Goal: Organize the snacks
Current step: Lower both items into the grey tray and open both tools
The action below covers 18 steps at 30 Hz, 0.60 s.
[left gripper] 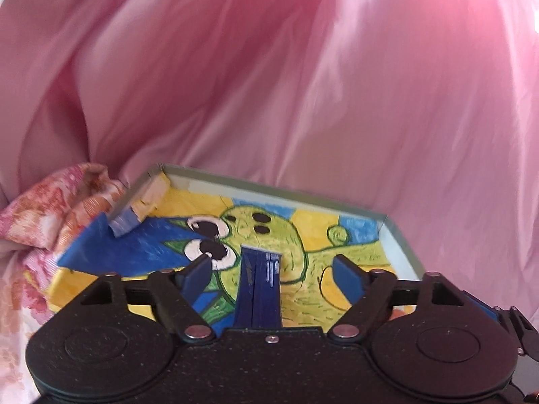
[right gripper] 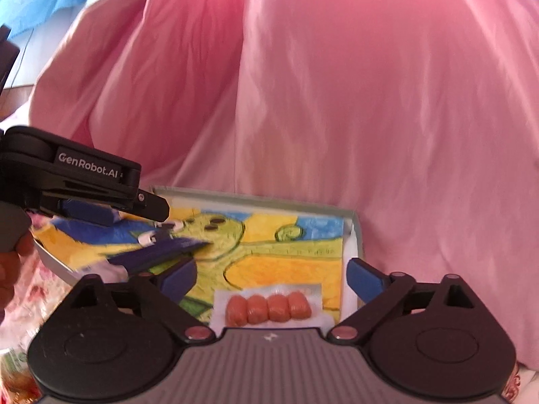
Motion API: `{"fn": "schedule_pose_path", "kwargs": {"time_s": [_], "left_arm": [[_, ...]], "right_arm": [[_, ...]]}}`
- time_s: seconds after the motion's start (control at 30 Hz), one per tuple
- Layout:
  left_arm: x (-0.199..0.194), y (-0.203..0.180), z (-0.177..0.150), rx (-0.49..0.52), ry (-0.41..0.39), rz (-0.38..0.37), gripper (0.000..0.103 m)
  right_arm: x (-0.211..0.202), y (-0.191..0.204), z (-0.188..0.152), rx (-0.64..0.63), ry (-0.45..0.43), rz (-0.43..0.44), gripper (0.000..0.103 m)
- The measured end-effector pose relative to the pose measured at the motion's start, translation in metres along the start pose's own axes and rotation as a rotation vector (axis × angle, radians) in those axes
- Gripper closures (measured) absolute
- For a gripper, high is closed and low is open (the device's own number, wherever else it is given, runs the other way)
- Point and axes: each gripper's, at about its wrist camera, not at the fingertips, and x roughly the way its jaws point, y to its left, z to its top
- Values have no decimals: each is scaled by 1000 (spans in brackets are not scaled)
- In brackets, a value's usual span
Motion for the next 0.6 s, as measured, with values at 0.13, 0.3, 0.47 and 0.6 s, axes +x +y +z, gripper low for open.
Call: {"fn": "schedule_pose_path", "kwargs": {"time_s": [0.13,0.3,0.47,0.6], "left_arm": [[-27,-1,3,22,-59,20,13],[-69,0,1,29,-150,48,7],[-113,3,-6,63,-208,75,2],[-143,8,-17,111,-236,99,1]], "right_arm": [[-21,-1,11,-3,-58,-14,0],[-55,8,19,18,-132,-29,0],[-89,23,25,26,-217,-36,0],[-115,35,21,17,-253,-48,0]]}}
